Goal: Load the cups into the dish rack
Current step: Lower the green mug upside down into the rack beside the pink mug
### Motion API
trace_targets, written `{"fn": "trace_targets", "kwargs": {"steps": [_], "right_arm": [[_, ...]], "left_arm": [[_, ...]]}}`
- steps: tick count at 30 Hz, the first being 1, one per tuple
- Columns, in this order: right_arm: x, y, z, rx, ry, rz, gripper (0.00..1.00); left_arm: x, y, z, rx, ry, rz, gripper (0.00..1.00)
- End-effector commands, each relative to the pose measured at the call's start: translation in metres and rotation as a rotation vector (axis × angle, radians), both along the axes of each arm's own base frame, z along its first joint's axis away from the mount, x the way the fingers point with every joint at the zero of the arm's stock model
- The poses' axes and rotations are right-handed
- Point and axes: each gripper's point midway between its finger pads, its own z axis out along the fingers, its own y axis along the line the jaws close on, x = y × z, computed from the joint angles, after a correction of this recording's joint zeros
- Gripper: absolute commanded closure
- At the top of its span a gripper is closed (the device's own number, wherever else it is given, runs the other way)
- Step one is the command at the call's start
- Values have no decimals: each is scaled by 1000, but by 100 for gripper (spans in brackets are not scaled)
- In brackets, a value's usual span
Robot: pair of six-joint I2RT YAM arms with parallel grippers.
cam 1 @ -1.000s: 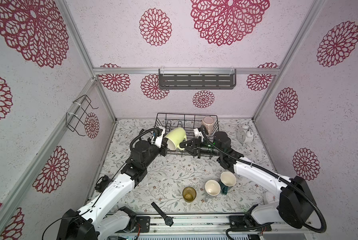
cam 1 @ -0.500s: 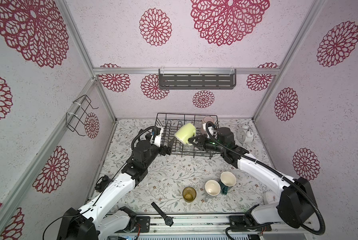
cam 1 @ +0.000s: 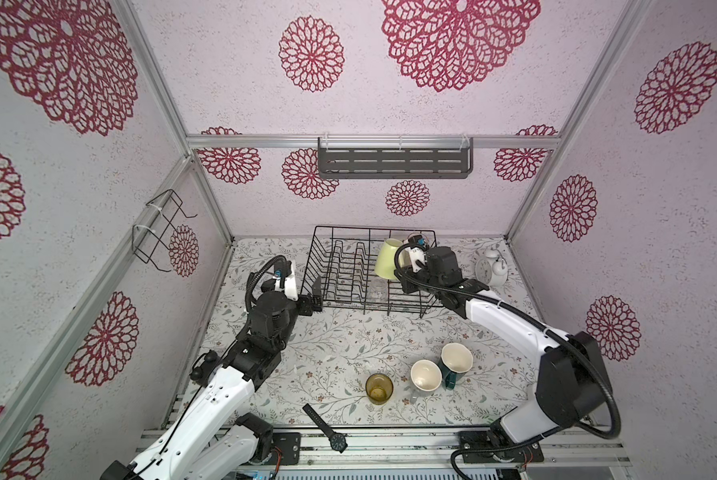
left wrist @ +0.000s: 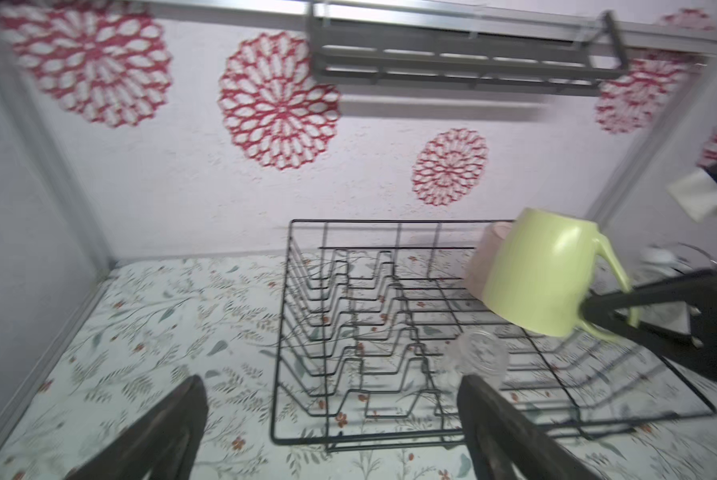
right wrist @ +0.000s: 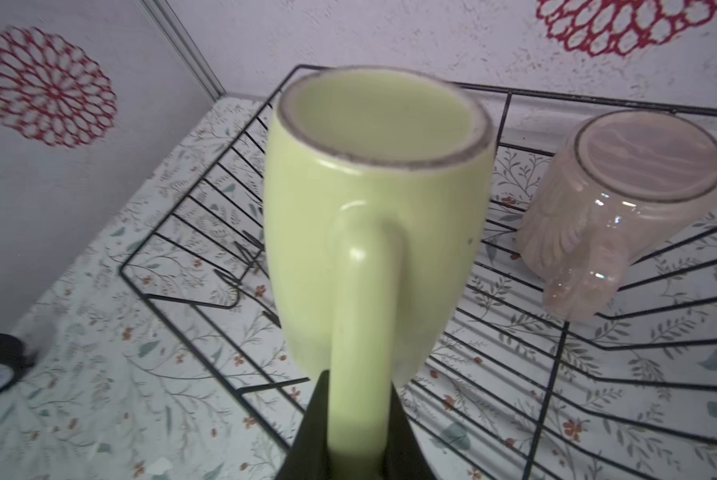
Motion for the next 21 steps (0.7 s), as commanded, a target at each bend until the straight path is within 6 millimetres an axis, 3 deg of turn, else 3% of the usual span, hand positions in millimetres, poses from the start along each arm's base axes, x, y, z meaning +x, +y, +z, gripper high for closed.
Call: {"fn": "trace_targets", "kwargs": {"steps": [1, 4, 7, 21], "right_arm": [[40, -1, 49, -57, -245, -33, 100], [62, 5, 32, -101, -241, -53, 100], [81, 10, 13, -127, -224, -74, 100], [136, 24, -15, -191, -240, -80, 100]], "left_arm": [[-13, 50, -40, -42, 105, 248, 3], [-24, 84, -59, -126, 136, 405, 3], [-31, 101, -71, -232, 157, 451, 3], [-35, 112, -77, -235, 192, 458, 3]]}}
